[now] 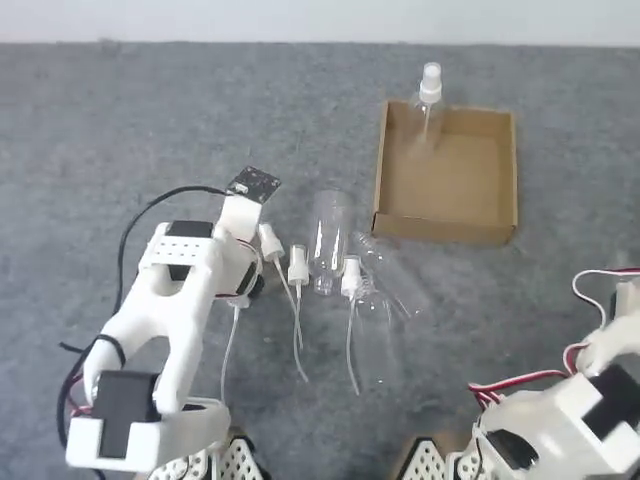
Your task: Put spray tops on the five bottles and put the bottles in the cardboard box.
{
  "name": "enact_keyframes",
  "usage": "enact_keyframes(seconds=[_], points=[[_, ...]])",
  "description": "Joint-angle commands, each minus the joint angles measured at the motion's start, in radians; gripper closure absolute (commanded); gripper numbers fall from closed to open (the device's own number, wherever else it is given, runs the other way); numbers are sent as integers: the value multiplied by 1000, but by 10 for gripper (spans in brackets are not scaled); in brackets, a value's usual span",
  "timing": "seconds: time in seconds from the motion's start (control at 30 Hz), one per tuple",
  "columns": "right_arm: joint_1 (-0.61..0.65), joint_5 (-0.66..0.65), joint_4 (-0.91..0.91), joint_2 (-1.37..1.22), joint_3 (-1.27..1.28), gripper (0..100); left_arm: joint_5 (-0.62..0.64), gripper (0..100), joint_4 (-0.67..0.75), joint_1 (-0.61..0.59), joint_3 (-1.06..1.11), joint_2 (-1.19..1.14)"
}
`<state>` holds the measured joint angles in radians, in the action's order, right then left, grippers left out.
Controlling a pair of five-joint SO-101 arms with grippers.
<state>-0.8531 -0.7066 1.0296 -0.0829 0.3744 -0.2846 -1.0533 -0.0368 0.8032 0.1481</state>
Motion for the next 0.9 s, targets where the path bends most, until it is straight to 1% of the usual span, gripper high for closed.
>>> enact_keyframes(seconds=[0.0,0.1,0.23,0.3,0.4,0.5,0.63,0.77,0.8,0.87], points=[[31,6,31,-45,3,887,43,839,-84,-17,-116,12],[30,5,31,-53,3,857,64,839,-89,-44,-159,12],[31,5,31,-54,3,854,75,840,-75,-51,-156,3],[33,5,30,-53,3,854,78,840,-15,-49,-128,0],[42,5,30,-54,5,854,120,840,95,-49,-77,-21],[48,5,30,-54,5,854,133,840,150,-31,-56,-68],[51,5,30,-54,5,854,133,851,161,-20,-59,-129],[51,5,30,-54,5,854,135,944,158,-21,-54,-123],[51,5,30,-54,5,854,135,957,153,-21,-50,-114],[51,5,30,-54,5,854,135,949,124,-20,-47,-94]])
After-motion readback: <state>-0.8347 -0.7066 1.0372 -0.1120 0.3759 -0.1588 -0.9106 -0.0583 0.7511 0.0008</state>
